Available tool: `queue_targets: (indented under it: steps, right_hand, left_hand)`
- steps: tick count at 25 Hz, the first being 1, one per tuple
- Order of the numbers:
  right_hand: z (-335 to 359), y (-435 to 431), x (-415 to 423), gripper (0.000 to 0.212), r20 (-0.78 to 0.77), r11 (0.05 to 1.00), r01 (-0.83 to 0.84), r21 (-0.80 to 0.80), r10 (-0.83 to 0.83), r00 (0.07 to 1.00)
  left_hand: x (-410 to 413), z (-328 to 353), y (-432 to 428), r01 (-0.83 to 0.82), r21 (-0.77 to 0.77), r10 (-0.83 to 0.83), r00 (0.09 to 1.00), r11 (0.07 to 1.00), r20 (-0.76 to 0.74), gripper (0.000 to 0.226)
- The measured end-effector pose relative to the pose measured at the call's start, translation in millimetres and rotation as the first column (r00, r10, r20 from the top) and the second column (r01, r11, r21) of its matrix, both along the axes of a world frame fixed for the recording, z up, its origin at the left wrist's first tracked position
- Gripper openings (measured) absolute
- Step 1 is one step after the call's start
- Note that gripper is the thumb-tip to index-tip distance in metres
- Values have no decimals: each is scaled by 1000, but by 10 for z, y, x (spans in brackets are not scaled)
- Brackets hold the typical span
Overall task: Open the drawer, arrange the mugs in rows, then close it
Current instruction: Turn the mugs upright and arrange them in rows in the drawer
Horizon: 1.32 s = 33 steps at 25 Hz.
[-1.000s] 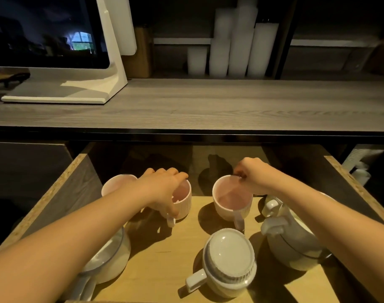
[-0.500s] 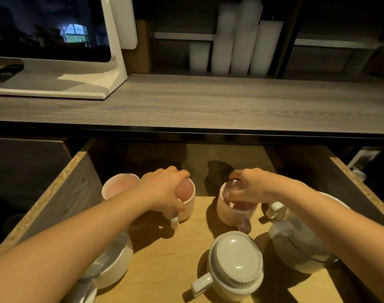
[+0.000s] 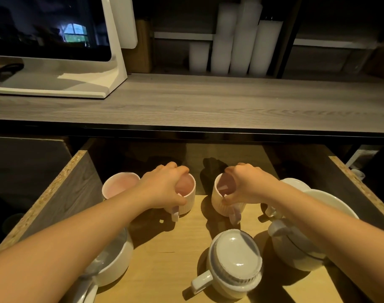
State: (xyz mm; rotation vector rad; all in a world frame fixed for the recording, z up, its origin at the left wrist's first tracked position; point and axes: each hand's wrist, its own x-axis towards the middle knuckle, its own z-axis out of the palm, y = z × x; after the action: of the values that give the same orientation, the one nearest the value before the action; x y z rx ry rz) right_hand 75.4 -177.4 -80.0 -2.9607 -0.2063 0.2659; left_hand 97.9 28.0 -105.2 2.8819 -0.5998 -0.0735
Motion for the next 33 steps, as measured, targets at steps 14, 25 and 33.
queue_targets:
  steps: [14, 25, 33]
  right_hand:
    - [-42, -21, 24, 64, -6, 1000, -16, -19, 16, 1000]
    - [321, 346, -507, 42, -237, 915, -358, -185, 312, 920]
    - [-11, 413, -558, 52, -584, 920, -349, -180, 186, 790]
  left_hand:
    - [22, 1, -7, -6, 0, 6, 998, 1000, -56, 75]
    - [-194, 367, -68, 116, 79, -99, 976, 990, -194, 70]
    - [-238, 328, -64, 158, 143, -109, 948, 977, -300, 65]
